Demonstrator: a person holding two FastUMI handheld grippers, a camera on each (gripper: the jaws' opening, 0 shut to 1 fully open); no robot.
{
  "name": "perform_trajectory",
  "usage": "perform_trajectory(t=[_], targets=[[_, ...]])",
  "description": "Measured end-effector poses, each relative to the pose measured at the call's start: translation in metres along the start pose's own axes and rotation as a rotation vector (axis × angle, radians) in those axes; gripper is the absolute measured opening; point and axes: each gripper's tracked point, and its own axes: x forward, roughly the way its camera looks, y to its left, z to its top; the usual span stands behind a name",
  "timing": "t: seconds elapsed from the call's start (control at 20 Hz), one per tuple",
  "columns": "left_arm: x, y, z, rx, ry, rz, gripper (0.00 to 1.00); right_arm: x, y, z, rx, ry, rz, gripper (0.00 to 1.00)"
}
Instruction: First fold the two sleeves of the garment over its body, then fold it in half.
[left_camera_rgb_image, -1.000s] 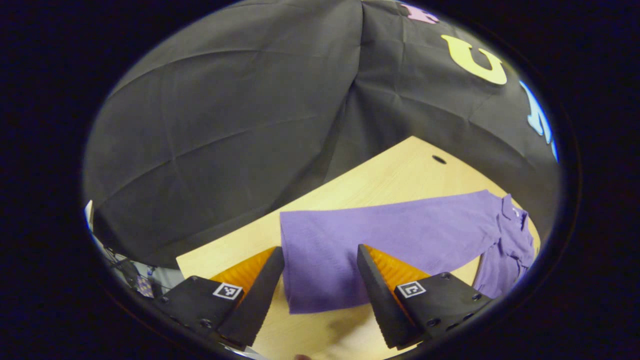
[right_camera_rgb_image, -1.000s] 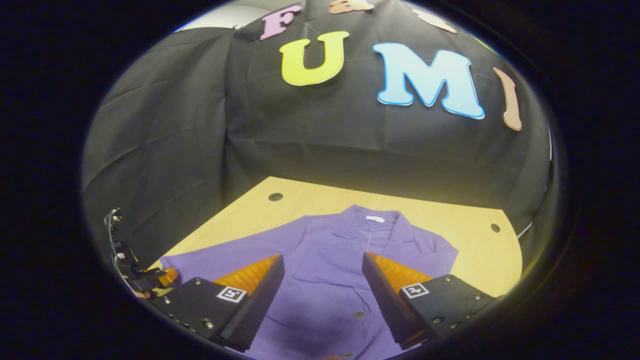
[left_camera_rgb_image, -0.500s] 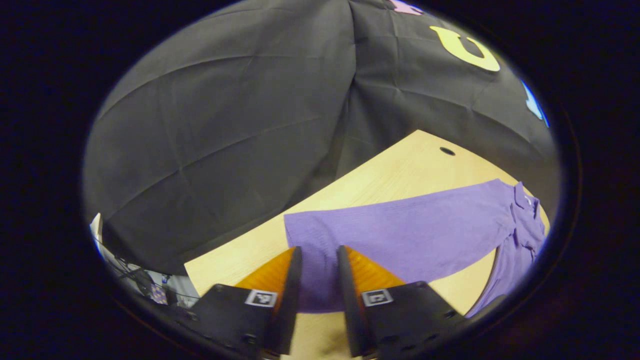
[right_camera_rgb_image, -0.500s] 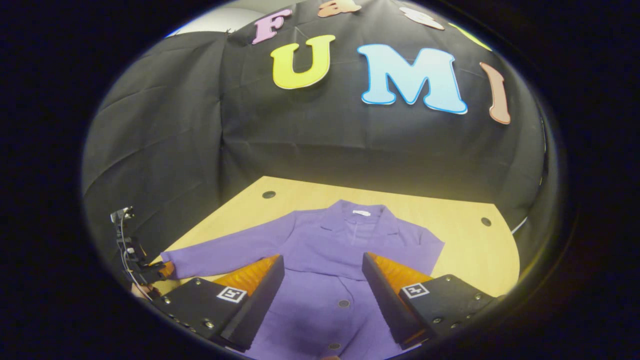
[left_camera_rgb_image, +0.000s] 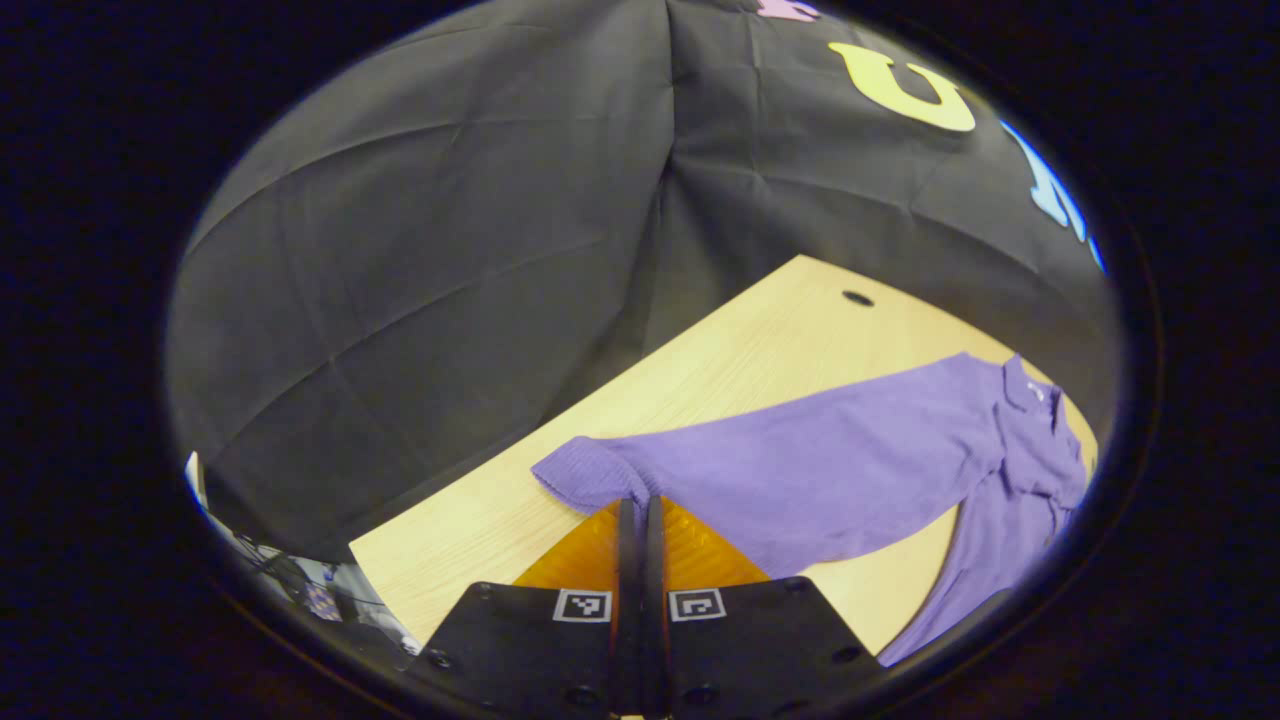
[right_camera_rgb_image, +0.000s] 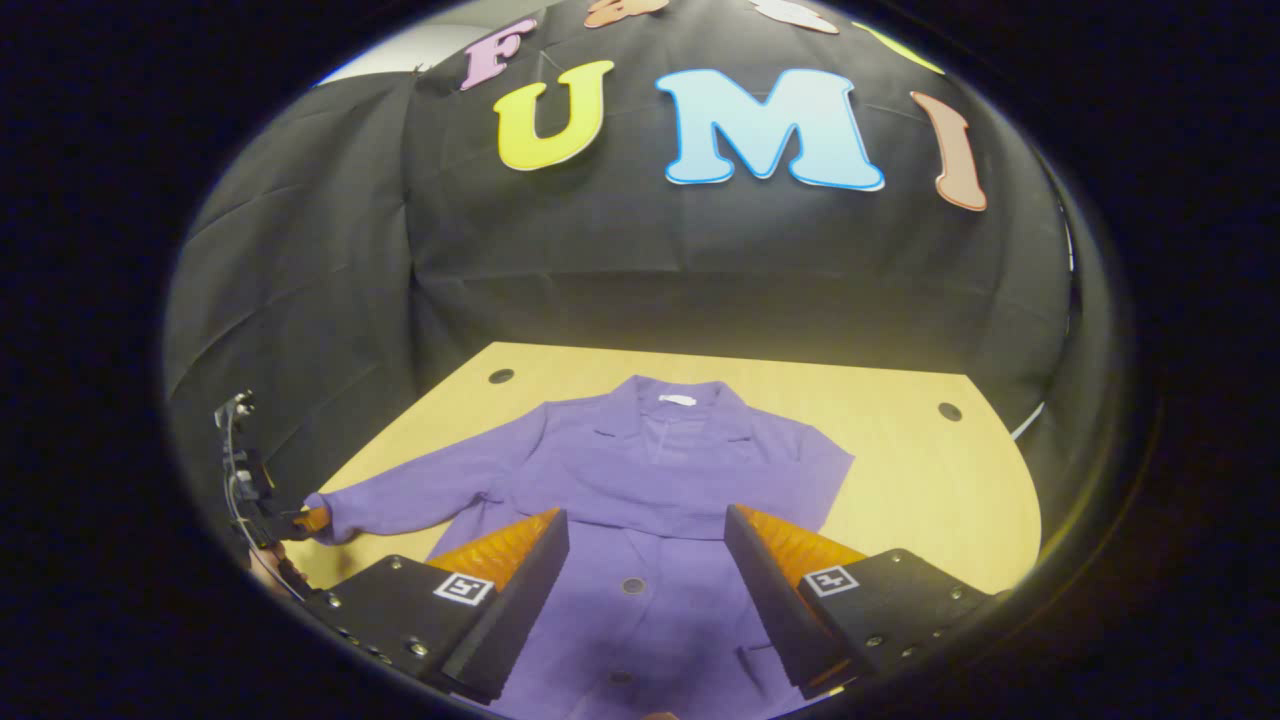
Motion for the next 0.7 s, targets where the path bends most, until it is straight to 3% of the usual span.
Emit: perform_trajectory(t=[0.35,0.7], targets=[[-0.032,-0.091,0.062,-0.01,-0.093,-0.121,0.07,-0.01,-0.053,-0.014,0.041,0.002,-0.061,0.96],[-0.071,-0.235,0.094,0.057,-0.144,-0.323,0.06,-0.021,-0.091,-0.026,0.068,-0.007,-0.082,0.96]])
